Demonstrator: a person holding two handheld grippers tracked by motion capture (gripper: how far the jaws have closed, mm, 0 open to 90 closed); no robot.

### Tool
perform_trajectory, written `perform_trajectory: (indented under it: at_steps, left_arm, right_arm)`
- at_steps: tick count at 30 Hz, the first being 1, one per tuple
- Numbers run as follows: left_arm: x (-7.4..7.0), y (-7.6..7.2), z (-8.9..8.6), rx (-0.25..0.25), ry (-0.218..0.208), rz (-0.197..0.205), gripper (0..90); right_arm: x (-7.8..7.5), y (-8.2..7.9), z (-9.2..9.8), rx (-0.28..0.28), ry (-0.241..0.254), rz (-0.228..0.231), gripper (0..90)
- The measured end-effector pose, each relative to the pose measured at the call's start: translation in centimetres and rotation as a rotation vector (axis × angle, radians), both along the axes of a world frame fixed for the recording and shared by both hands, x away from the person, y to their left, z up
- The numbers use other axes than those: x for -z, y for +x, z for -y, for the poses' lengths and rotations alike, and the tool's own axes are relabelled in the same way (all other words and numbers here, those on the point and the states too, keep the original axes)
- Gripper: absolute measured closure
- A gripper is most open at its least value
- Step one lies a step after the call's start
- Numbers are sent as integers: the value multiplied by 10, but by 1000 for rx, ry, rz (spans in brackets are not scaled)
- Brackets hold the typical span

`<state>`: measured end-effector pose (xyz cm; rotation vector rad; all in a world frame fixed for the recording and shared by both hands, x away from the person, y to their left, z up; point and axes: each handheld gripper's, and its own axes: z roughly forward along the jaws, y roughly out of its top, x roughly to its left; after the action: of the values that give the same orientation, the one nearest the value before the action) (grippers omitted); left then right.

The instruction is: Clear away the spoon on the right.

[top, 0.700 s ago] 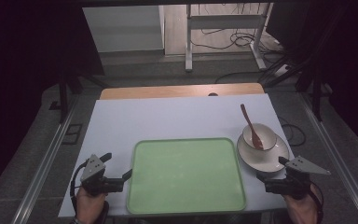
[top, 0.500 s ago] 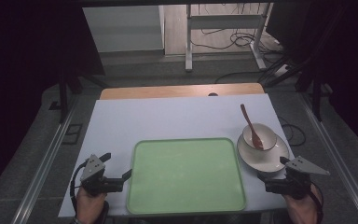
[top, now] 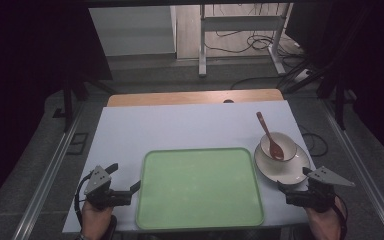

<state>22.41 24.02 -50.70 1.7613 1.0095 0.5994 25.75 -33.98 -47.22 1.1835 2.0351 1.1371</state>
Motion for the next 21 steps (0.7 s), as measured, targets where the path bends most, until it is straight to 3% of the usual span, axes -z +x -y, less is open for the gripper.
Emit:
perform_trajectory:
  at_steps: [13,21]
  left_arm:
    - [1,0,0,-8,0,-2,1]
    - [1,1,1,2,-9,-23,2]
  right_arm:
    - [-4,6,-4,18,-37,20,0]
    - [-6,14,-5,16,-26,20,0]
